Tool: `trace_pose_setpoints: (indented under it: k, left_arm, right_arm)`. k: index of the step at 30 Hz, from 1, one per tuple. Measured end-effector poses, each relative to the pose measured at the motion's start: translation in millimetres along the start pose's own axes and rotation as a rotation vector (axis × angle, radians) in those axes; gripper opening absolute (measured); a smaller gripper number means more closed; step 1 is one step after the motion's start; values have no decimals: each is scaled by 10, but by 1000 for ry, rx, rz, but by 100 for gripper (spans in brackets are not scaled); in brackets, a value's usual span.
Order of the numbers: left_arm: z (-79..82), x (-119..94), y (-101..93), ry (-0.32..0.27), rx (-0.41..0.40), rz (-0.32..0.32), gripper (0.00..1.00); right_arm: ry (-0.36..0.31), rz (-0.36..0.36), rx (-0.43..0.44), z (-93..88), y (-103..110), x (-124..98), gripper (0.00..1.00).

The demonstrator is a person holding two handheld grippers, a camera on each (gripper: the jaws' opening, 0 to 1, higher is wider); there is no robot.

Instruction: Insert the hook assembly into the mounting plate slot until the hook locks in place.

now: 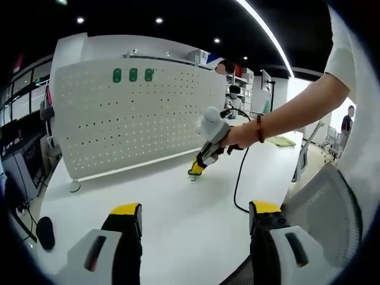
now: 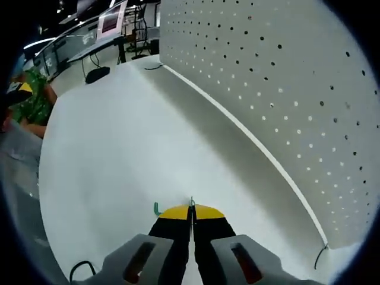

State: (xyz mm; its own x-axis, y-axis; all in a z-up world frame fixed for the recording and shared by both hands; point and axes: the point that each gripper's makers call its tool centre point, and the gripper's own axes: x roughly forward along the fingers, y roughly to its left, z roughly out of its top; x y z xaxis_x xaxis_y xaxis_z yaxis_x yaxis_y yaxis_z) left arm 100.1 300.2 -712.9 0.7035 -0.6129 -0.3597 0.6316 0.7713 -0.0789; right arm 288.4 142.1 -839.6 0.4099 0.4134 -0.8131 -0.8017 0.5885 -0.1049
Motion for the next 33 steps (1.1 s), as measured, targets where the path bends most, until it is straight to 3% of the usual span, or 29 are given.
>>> trace_pose_setpoints:
  k: [7,11,25,33]
  left_arm:
    - [26,7,-38,-14,-4,-17,74]
    - [82,-5,-67,-50,-31,-30,73]
    - [92,6,-96,-48,-34,-39,71]
    - [100,4,-116,-55,-26,-38,69]
  right_arm:
    - [-32,1,28,44,36,-71,0]
    - [-88,-3,78,126,59,-151,0]
    - [-159,-4,158,211,102,-304,0]
    - [-241,16,283,305,135,-420,0]
